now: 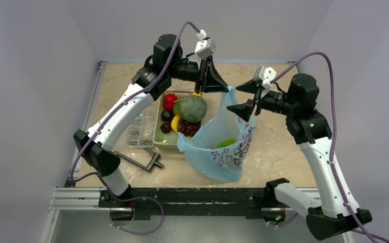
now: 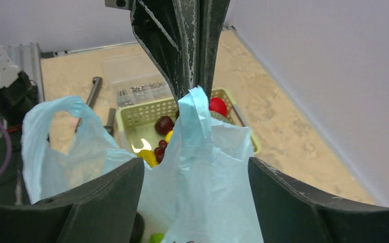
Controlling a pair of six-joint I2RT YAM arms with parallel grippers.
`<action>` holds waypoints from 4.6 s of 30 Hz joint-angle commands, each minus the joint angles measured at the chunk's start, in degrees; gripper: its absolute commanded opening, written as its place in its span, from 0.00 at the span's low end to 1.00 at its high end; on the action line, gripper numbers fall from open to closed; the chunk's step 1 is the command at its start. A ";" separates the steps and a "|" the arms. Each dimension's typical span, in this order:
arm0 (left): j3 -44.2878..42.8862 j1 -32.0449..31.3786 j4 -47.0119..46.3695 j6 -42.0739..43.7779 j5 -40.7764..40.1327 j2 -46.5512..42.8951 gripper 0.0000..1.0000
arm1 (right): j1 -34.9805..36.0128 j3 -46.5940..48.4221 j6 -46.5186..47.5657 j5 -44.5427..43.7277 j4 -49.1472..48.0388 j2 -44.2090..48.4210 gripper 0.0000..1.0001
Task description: Place the fake fruits into the plastic bag and tie a complex knot
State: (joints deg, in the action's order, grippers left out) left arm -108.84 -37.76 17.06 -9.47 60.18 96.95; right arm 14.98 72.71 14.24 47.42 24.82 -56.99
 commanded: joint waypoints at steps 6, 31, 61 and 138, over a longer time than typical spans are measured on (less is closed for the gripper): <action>-0.44 0.54 -6.02 -1.65 9.05 -0.84 0.00 | -1.48 15.73 25.21 7.10 19.70 -8.51 0.92; 1.04 2.32 -16.69 -7.92 7.04 -2.65 0.00 | 5.38 -16.29 -9.50 3.07 -23.83 -1.66 0.04; 49.29 5.02 24.72 -23.40 -6.84 -44.48 0.38 | 5.14 -15.70 -21.01 -11.34 -26.25 3.07 0.00; 40.99 7.67 18.80 23.03 -21.61 -44.80 0.12 | 3.69 -15.19 -1.40 -30.02 0.06 -4.23 0.00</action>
State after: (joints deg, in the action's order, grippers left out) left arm -63.96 -30.37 36.80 13.74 34.65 52.99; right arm 18.79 56.75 12.69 16.10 26.15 -61.87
